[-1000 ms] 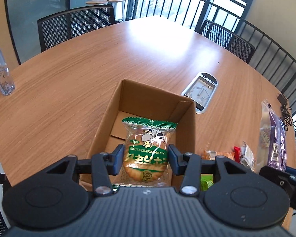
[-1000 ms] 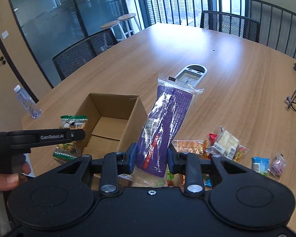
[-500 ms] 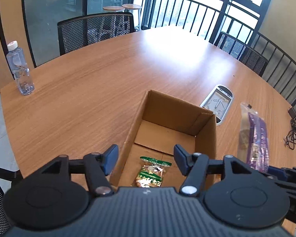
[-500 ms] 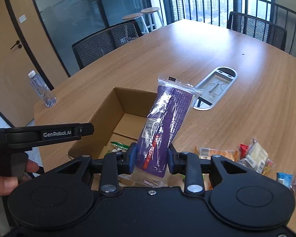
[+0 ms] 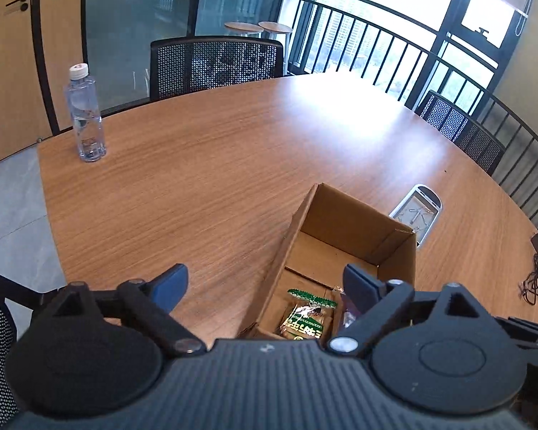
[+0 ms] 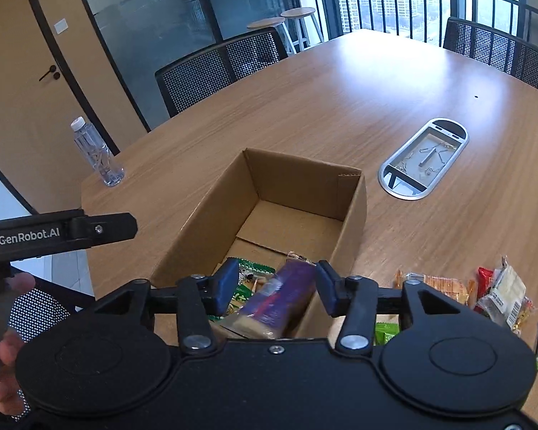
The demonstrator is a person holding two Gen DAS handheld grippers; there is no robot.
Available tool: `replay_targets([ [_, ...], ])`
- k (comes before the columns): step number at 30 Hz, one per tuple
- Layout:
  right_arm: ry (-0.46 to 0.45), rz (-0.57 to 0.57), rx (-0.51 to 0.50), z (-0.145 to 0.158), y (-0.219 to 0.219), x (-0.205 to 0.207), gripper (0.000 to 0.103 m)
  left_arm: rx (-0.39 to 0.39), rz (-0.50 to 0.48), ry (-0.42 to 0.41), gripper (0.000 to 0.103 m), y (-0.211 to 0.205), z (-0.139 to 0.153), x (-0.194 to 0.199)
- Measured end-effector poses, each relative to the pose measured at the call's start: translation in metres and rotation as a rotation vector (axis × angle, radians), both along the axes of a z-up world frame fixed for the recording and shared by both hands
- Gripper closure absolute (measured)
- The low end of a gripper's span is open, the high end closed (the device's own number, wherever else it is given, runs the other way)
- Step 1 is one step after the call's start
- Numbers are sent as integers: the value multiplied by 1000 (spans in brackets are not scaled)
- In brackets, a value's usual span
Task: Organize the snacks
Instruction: 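Open both tools to drop the snacks in the box and withdraw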
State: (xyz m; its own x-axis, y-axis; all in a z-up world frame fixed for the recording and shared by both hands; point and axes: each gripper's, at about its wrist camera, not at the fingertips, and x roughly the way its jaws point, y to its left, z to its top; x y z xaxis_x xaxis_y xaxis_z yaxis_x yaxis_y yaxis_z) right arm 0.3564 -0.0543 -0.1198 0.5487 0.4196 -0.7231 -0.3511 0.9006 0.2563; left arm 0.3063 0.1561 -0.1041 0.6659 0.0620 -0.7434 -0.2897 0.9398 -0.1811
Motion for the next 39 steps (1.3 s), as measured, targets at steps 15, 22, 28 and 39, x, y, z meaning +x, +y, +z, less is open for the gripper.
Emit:
replay_targets([
  [15, -131, -201, -30, 17, -65, -49, 0, 24, -113, -36, 0, -44, 10, -14],
  [22, -179, -326, -83, 21, -99, -65, 0, 2, -203, -27, 0, -74, 12, -12],
  [28, -173, -397, -81, 26, -128, -76, 0, -9, -271, -20, 0, -100, 13, -5],
  [39, -144, -484, -85, 31, -187, -99, 0, -29, -377, -23, 0, -138, 7, 3],
])
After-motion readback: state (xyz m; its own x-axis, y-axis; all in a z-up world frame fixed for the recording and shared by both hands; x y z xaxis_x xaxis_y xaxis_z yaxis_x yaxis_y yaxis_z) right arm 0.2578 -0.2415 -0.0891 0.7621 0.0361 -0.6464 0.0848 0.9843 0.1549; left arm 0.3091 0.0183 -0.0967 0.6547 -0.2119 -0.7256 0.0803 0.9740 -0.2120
